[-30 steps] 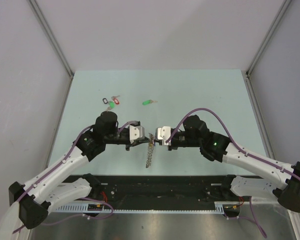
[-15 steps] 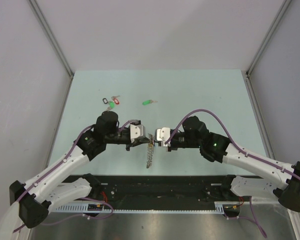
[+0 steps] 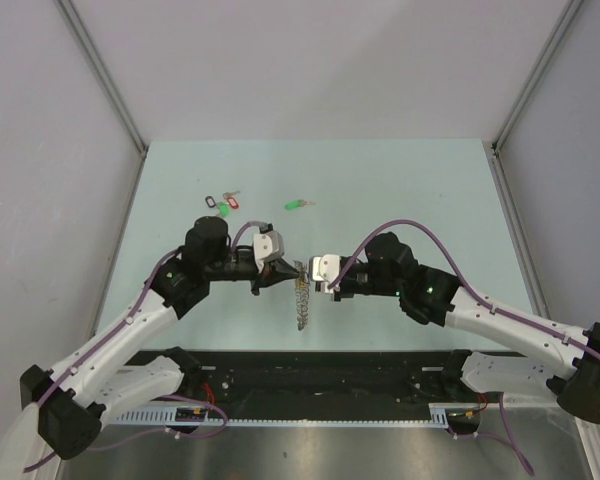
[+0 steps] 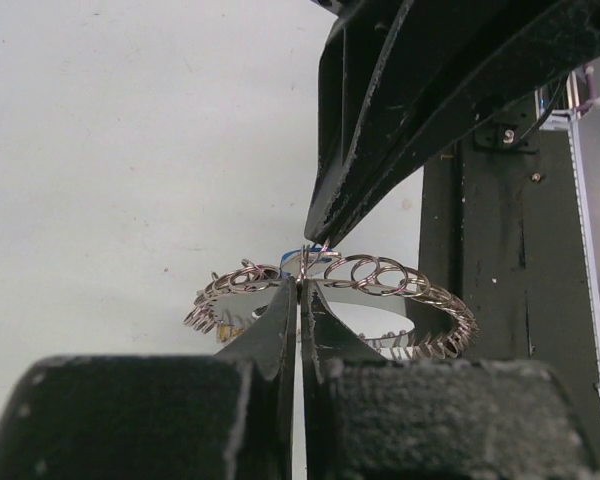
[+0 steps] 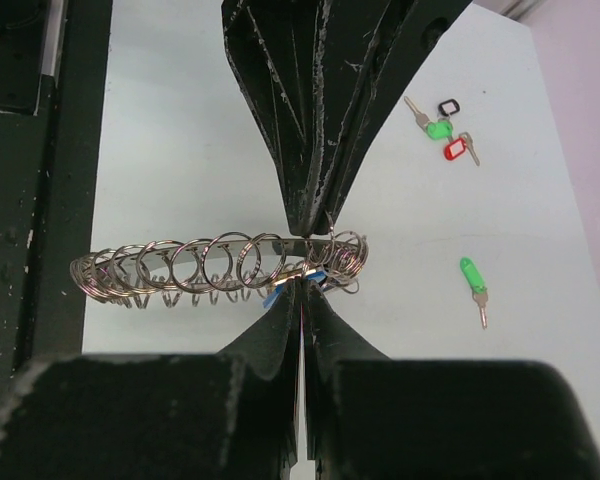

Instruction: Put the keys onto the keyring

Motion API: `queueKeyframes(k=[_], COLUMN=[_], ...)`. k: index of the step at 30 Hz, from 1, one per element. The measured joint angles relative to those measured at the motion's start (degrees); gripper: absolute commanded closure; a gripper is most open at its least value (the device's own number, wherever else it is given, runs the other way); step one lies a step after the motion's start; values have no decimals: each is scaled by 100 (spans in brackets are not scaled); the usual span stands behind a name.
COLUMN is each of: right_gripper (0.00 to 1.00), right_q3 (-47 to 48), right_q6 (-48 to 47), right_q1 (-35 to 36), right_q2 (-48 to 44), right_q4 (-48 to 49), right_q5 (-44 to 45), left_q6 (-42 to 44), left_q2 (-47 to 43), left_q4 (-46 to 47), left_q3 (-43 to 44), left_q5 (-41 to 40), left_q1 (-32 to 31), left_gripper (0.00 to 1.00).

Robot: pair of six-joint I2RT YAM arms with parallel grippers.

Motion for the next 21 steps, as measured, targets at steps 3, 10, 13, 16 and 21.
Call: queueKeyframes(k=[3,10,13,16,21], right_gripper=[100,82,79,79,82], right_q3=[-2,-2,-2,-2,-2], right_q6=[-7,52,85,96,155], right_q1=[0,-7,-7,-7,-7], right_q2=[9,76,94,94,96], right_q4=[55,122,133,173,247], right_q5=[48,94,94,94,92], left_q6=[-164,-308,-334,-341,-341], left_q2=[0,0,0,0,0], left_q4=[149,367,435,455,457], left_q3=[-2,-68,-68,-68,-68], left_q5=[98,188,282,321,356], left_q1=[68,101,101,101,101], left_gripper=[100,100,100,100,100])
